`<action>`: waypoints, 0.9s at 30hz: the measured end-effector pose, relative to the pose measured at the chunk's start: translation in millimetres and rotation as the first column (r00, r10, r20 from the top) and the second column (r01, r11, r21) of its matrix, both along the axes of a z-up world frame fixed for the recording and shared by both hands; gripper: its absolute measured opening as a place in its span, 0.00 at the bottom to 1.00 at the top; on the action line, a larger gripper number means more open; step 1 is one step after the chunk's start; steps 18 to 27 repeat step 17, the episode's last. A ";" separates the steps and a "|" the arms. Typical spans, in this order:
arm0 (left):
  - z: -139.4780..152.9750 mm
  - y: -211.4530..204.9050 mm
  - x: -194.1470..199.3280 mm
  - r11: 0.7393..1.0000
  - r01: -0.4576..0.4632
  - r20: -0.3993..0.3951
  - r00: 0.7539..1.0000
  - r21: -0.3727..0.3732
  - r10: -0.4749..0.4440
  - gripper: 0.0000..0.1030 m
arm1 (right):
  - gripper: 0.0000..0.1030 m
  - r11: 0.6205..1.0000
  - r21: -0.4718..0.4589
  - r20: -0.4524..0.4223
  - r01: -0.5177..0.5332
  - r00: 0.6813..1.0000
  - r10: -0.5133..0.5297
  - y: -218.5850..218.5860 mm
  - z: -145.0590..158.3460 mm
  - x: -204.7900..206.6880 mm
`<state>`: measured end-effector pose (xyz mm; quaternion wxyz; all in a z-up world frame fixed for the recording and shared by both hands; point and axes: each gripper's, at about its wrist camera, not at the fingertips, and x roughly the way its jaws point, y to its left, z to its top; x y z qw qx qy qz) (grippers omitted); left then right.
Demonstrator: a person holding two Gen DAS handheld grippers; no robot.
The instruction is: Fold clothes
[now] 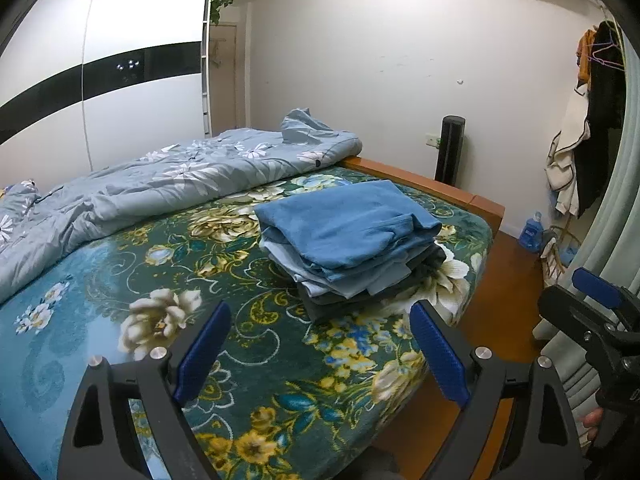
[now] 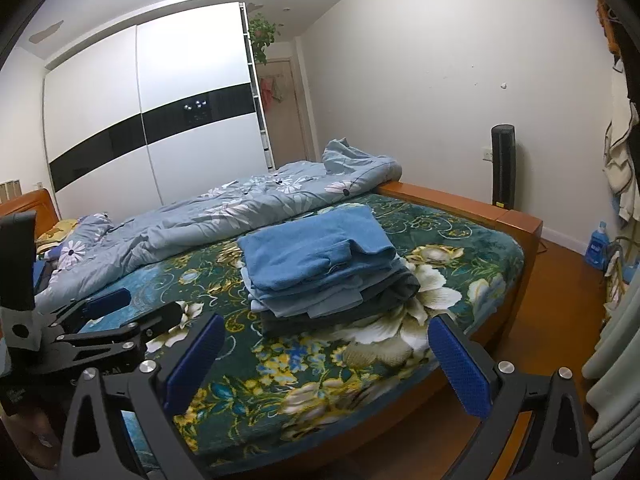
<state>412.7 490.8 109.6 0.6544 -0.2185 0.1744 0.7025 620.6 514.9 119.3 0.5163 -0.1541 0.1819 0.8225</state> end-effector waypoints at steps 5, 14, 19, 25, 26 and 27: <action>-1.4 -0.7 0.9 1.000 0.004 0.004 1.000 -0.006 -0.004 0.89 | 1.00 1.000 -0.031 0.005 0.003 1.000 -0.003 1.4 -3.4 -1.1; -2.9 -3.6 5.0 1.000 0.001 -0.014 1.000 -0.006 -0.001 0.89 | 1.00 0.998 -0.055 0.026 0.009 1.000 -0.008 -1.2 -6.8 -4.2; -1.8 -3.9 3.9 1.000 0.000 -0.007 1.000 -0.003 0.000 0.89 | 1.00 0.998 -0.058 0.029 0.009 1.000 -0.008 -2.1 -6.5 -4.6; -1.8 -3.9 3.9 1.000 0.000 -0.007 1.000 -0.003 0.000 0.89 | 1.00 0.998 -0.058 0.029 0.009 1.000 -0.008 -2.1 -6.5 -4.6; -1.8 -3.9 3.9 1.000 0.000 -0.007 1.000 -0.003 0.000 0.89 | 1.00 0.998 -0.058 0.029 0.009 1.000 -0.008 -2.1 -6.5 -4.6; -1.8 -3.9 3.9 1.000 0.000 -0.007 1.000 -0.003 0.000 0.89 | 1.00 0.998 -0.058 0.029 0.009 1.000 -0.008 -2.1 -6.5 -4.6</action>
